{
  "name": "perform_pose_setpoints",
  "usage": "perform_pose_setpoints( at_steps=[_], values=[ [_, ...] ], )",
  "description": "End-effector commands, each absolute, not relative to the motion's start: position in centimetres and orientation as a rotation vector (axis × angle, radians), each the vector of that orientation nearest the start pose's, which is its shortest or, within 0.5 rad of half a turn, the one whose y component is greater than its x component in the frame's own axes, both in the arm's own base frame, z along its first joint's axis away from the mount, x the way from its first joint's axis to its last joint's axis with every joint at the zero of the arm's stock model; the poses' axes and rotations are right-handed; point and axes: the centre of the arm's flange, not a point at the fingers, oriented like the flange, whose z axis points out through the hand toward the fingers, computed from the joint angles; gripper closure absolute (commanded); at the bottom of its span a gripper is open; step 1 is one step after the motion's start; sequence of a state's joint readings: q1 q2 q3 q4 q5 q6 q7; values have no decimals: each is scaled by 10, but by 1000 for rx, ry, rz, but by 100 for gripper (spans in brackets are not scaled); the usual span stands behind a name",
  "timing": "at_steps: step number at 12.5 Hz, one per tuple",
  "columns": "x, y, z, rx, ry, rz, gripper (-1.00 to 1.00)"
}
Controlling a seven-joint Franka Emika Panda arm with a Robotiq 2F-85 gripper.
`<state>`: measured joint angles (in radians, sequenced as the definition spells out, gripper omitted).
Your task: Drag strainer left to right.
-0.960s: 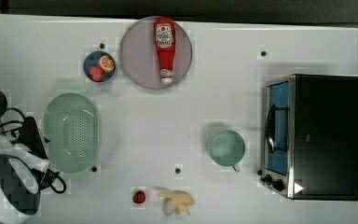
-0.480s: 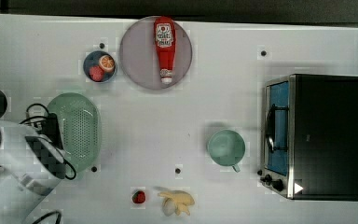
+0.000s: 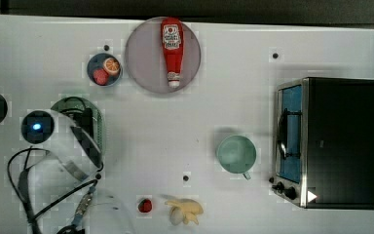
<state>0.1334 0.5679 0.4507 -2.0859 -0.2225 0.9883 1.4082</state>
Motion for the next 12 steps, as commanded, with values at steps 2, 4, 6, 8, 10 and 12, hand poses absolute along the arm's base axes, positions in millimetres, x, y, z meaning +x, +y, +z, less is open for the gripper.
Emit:
perform_pose_setpoints(
  at_steps=[2, 4, 6, 8, 10, 12],
  values=[
    [484, 323, 167, -2278, 2162, 127, -100],
    [487, 314, 165, -2262, 2177, 118, -100],
    [488, 309, 164, -2256, 2187, 115, -100],
    [490, 300, 160, -2245, 2208, 111, -100],
    [496, 289, 160, -2223, 2234, 107, -100],
    [500, 277, 160, -2203, 2257, 107, -100]
  ],
)
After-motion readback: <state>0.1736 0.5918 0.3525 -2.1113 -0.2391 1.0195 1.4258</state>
